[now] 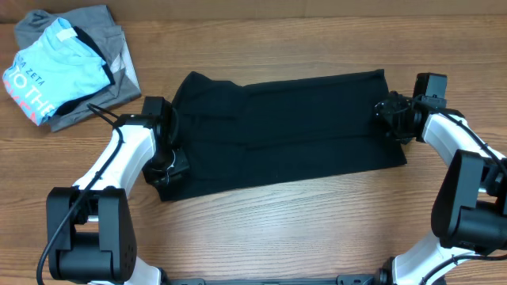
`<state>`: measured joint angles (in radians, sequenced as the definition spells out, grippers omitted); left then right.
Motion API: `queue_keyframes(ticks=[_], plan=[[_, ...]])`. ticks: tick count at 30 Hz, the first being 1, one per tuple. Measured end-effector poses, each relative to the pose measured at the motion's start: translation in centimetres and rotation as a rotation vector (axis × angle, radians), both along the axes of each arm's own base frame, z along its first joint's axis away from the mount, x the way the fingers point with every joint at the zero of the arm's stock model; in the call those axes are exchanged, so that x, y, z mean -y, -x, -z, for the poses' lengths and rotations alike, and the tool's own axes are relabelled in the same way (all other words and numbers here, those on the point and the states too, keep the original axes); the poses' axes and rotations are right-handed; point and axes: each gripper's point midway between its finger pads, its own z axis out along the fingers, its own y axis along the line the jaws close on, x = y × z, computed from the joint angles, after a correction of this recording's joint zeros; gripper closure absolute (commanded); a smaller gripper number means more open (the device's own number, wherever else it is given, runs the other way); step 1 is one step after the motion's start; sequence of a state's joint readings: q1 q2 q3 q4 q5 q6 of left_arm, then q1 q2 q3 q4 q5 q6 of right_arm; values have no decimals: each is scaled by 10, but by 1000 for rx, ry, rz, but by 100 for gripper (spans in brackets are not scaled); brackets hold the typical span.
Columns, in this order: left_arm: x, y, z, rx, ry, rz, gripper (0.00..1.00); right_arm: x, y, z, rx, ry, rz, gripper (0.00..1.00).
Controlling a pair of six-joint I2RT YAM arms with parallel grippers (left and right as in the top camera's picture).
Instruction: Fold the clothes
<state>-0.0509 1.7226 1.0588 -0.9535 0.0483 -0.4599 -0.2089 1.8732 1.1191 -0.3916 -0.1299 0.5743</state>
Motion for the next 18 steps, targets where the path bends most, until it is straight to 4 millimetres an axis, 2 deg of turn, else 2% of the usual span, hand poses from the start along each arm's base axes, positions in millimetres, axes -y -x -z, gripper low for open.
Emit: queue_keyframes(ticks=[7, 12, 14, 16, 18], plan=[[1, -2, 0, 8, 5, 20, 96, -2, 13, 1, -60, -46, -18, 19], [17, -8, -4, 37, 77, 74, 96, -6, 9, -13, -49, -122, -54, 27], [34, -15, -11, 78, 117, 125, 96, -15, 6, -23, -34, -170, -96, 36], [59, -24, -20, 142, 158, 197, 96, -22, 11, -22, -49, -189, -126, 58], [88, -31, -27, 201, 196, 282, 96, -28, 14, -22, -61, -200, -151, 74]])
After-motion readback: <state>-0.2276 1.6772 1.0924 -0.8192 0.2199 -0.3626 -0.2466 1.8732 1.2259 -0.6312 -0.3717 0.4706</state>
